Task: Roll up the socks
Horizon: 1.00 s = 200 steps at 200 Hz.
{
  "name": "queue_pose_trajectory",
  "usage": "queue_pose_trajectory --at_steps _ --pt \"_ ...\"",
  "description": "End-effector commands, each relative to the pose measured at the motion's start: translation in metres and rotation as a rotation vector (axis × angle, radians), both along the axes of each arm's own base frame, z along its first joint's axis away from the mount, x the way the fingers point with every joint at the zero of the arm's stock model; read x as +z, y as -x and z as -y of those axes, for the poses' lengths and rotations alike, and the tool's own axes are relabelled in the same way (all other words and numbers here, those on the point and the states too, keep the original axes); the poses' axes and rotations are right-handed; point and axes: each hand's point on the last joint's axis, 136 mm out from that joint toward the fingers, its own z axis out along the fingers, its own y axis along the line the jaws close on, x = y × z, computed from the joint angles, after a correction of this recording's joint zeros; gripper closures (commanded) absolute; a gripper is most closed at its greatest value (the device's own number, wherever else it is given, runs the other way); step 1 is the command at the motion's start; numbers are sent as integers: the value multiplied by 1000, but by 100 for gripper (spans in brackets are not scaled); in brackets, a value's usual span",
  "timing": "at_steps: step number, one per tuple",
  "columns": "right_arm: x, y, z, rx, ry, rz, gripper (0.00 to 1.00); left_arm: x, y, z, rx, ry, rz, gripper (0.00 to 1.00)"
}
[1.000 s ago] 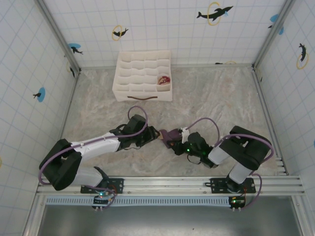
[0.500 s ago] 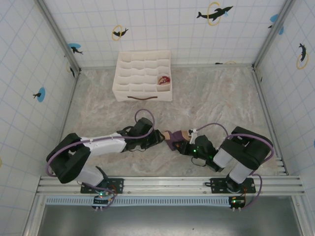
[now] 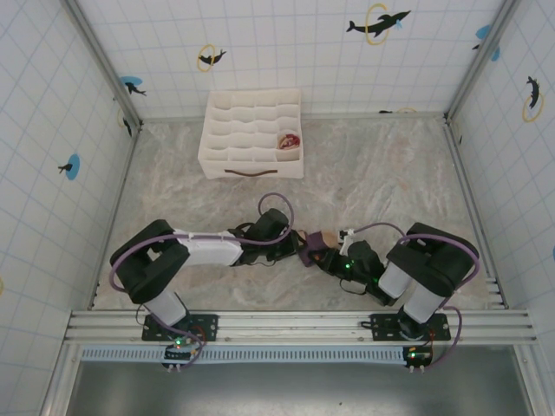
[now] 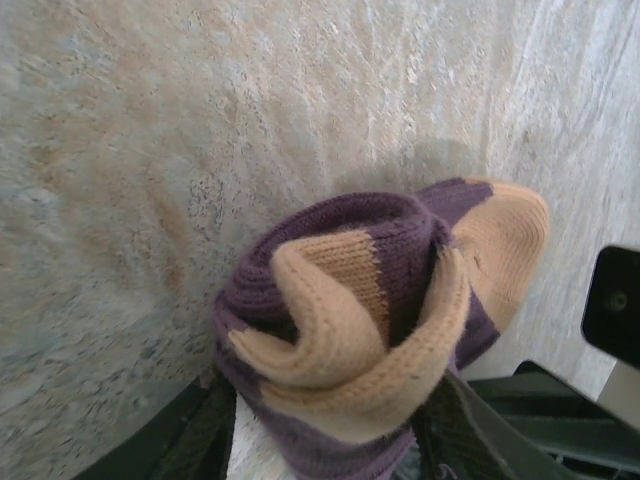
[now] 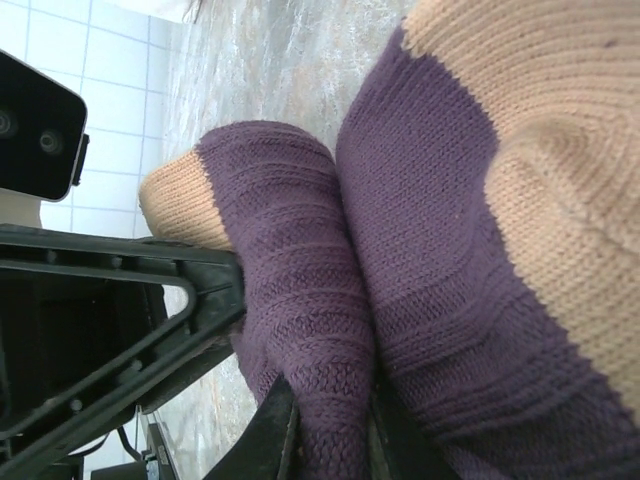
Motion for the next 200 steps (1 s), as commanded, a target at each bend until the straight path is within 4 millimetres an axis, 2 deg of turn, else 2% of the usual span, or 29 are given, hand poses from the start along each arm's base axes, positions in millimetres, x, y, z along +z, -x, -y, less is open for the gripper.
queue_pose_trajectory --at_steps 1,30,45,81,111,143,165,200 --pt "-86 51 64 -40 306 -295 100 -6 -5 5 23 -6 -7 58" --pt "-76 48 56 -21 257 -262 99 -18 -5 3 41 -28 -24 66" --pt "-68 45 49 3 228 -228 91 -21 -6 3 43 -38 -29 73" --pt "-50 35 36 69 205 -127 69 -28 -10 -7 47 -127 -27 100" --pt "-28 20 18 185 278 12 52 -26 -17 -28 75 -166 -26 100" --pt "13 -2 7 270 413 210 37 -17 -25 -52 107 -197 -3 100" --pt "38 -13 -1 321 465 320 34 -12 -25 -67 124 -209 3 100" --pt "57 -24 -14 358 615 494 33 -9 -18 -84 151 -237 -9 100"
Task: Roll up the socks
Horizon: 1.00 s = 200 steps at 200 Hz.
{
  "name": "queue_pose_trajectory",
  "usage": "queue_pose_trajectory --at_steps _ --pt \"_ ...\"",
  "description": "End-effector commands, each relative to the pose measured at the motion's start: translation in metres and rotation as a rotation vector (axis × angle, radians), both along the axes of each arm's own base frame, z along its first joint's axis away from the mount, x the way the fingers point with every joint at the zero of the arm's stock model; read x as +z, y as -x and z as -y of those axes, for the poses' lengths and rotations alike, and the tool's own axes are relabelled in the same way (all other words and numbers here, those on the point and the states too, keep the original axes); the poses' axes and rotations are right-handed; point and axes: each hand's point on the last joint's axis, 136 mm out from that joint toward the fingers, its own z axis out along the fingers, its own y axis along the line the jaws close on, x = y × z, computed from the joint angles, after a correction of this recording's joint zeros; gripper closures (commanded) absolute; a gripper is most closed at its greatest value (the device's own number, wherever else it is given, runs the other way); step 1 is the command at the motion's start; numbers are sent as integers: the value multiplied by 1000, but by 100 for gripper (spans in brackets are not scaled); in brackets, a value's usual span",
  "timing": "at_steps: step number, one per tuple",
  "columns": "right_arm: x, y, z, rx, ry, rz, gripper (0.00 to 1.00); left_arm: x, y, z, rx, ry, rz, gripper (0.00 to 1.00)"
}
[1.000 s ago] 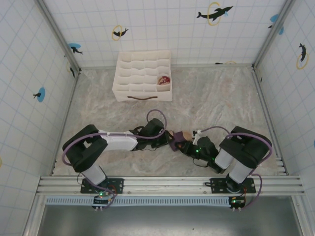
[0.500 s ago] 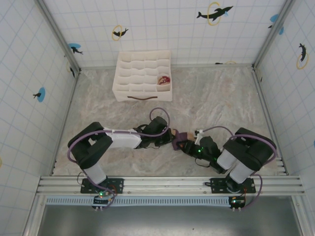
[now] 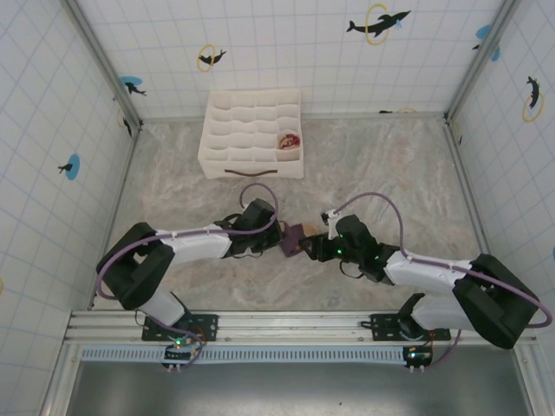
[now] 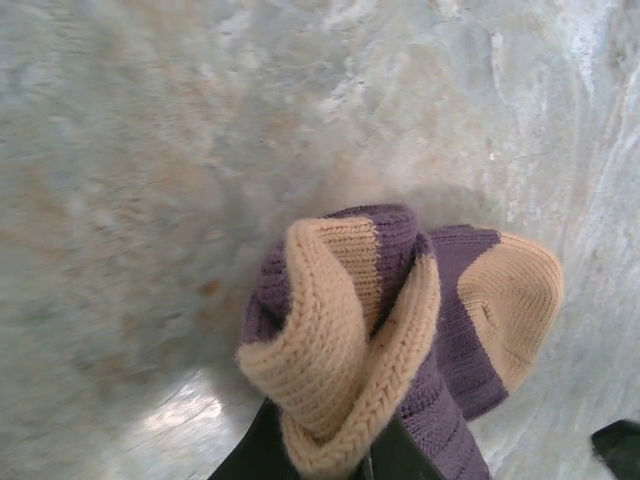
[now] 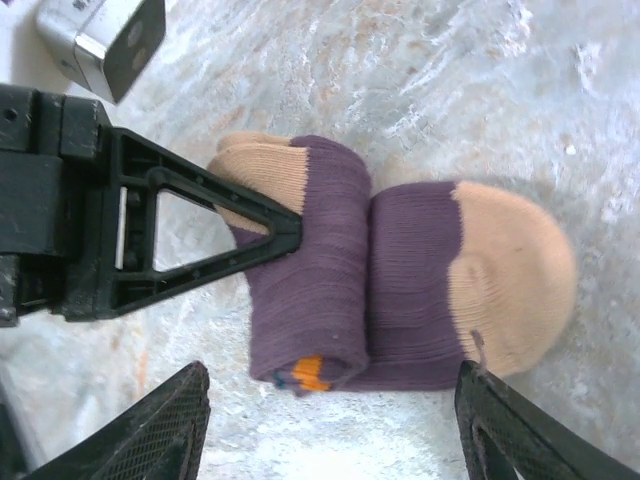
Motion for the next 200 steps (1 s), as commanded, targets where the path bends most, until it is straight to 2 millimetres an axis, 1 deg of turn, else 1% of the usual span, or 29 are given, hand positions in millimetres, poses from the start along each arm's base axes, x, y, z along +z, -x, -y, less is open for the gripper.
queue_pose_trajectory --at_steps 1,26,48,70,86,122,137,178,191,200 --pt "-4 -1 4 58 210 132 33 -13 15 -28 14 -107 -42 100" --pt "8 -1 -16 113 315 290 33 -16 23 -36 42 -106 -69 100" --pt "12 11 -37 182 389 436 33 -18 29 -41 60 -100 -85 100" --pt "8 22 -52 228 458 536 33 -18 32 -44 69 -95 -88 100" --pt "1 30 -63 259 514 603 33 -18 33 -44 71 -91 -90 100" --pt "-11 34 -81 241 601 695 33 -18 34 -44 68 -90 -93 100" --pt "-17 32 -86 228 612 694 33 -19 35 -44 66 -93 -95 100" --pt "-32 10 -82 106 683 686 35 -19 36 -45 65 -91 -96 100" --pt "-40 6 -78 91 687 650 40 -19 36 -45 66 -91 -94 100" --pt "-45 4 -75 86 688 626 46 -19 37 -46 66 -92 -93 100"
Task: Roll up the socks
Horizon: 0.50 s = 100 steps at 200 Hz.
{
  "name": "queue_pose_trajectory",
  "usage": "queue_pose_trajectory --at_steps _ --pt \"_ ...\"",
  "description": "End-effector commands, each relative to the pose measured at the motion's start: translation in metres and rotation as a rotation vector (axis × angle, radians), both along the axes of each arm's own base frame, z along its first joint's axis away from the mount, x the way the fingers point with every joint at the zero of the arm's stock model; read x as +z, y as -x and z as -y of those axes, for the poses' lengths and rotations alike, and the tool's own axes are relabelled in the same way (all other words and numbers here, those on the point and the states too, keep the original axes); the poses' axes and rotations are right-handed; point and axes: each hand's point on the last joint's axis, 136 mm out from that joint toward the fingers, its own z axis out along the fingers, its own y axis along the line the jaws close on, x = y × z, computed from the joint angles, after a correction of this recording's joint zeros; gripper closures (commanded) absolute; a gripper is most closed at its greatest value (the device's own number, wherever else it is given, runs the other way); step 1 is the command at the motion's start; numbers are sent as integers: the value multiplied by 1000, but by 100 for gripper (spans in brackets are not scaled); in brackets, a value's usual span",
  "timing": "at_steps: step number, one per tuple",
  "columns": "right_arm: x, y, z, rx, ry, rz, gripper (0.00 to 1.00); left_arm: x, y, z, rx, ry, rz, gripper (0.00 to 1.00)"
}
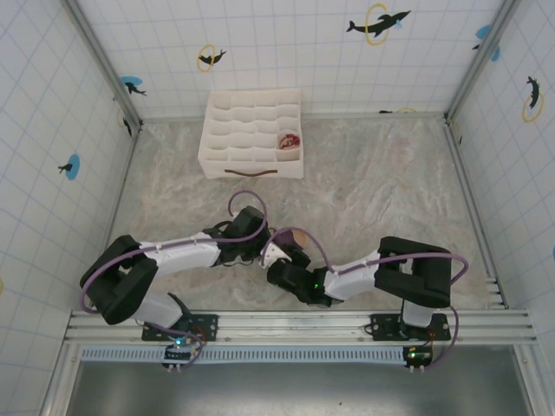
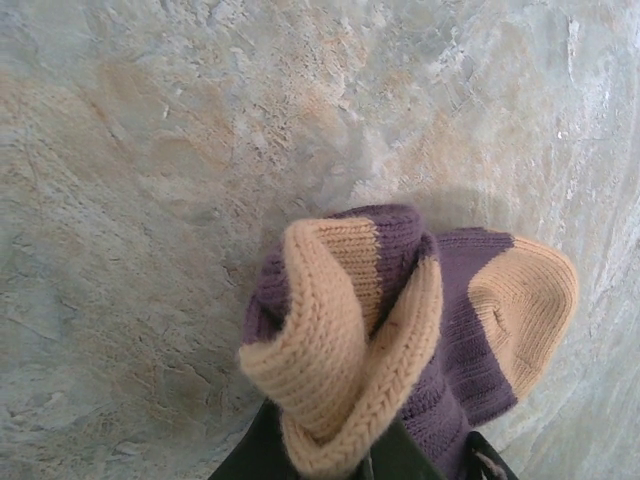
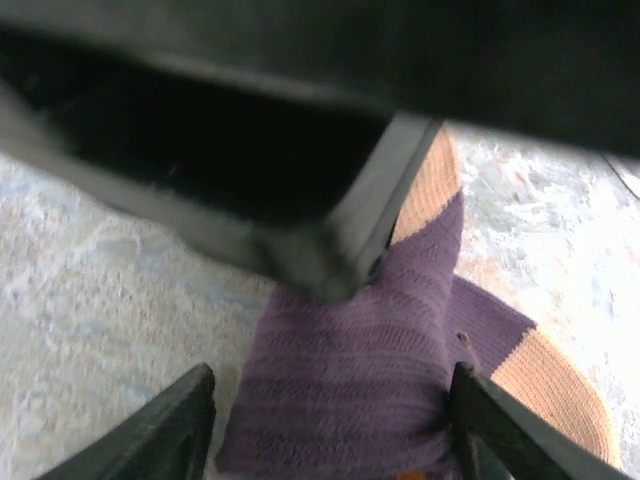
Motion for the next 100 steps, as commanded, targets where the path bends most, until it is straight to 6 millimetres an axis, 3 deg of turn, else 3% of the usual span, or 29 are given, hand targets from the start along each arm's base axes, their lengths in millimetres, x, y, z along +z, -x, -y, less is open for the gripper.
queue_pose_trajectory --at_steps 1,33,53,62,87,100 --pt "-4 -18 8 -104 -33 -6 47 -16 17 -18 8 -68 -62 100" --pt "-22 -12 21 -115 -61 -103 78 -13 17 -18 22 -50 -55 100" --pt "-36 2 26 -65 -127 -216 94 -11 17 -15 22 -23 -54 86" --pt "-41 6 31 -62 -159 -264 100 -10 17 -14 20 -14 -56 73" --pt "-52 12 43 -71 -220 -360 100 -6 17 -10 19 16 -47 47" --pt "-56 15 48 -77 -251 -396 100 -2 15 -8 16 25 -36 43"
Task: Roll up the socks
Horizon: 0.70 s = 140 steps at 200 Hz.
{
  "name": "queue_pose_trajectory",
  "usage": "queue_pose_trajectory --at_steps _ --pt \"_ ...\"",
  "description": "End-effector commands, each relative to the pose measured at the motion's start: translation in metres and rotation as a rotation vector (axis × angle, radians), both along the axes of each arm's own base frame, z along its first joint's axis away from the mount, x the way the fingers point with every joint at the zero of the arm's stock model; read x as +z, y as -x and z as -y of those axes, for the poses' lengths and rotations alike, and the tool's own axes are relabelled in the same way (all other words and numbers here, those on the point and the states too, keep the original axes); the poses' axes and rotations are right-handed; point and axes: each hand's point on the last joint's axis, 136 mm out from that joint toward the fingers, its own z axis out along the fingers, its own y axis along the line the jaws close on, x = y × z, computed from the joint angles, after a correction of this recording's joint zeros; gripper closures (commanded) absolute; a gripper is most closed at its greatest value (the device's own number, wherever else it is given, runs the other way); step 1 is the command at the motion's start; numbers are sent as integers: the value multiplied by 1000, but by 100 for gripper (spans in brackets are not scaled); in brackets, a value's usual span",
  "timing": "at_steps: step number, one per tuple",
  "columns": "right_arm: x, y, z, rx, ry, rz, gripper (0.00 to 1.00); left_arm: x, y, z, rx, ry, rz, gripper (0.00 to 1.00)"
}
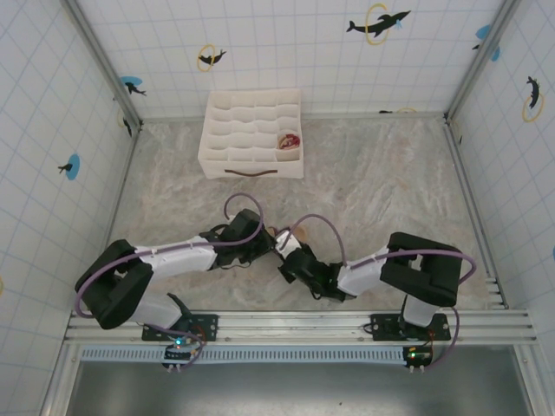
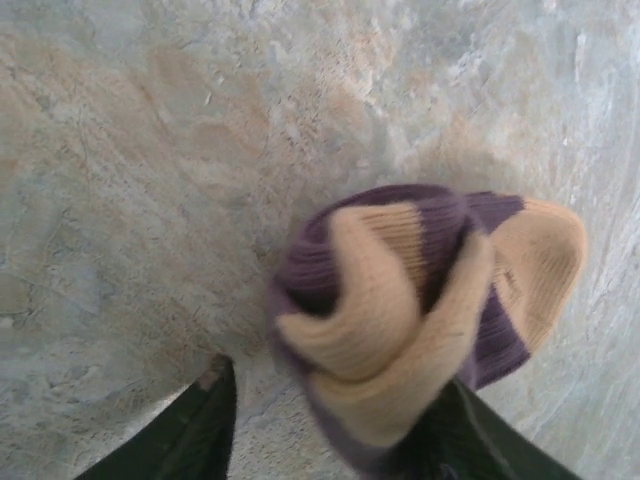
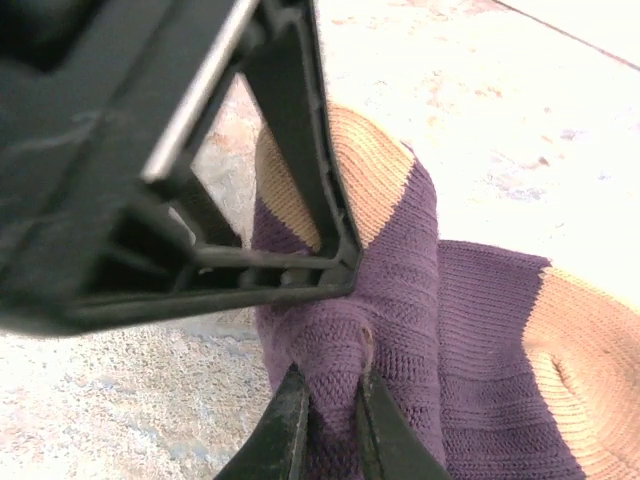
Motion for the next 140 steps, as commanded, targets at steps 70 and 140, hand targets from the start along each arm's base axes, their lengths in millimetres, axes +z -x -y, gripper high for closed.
queue_pose_trajectory --at_steps 70,140 --pt "-75 38 66 -67 -168 -536 100 7 5 0 -21 11 6 41" --pt "-85 49 93 -221 -332 -784 100 6 2 5 -34 6 7 42"
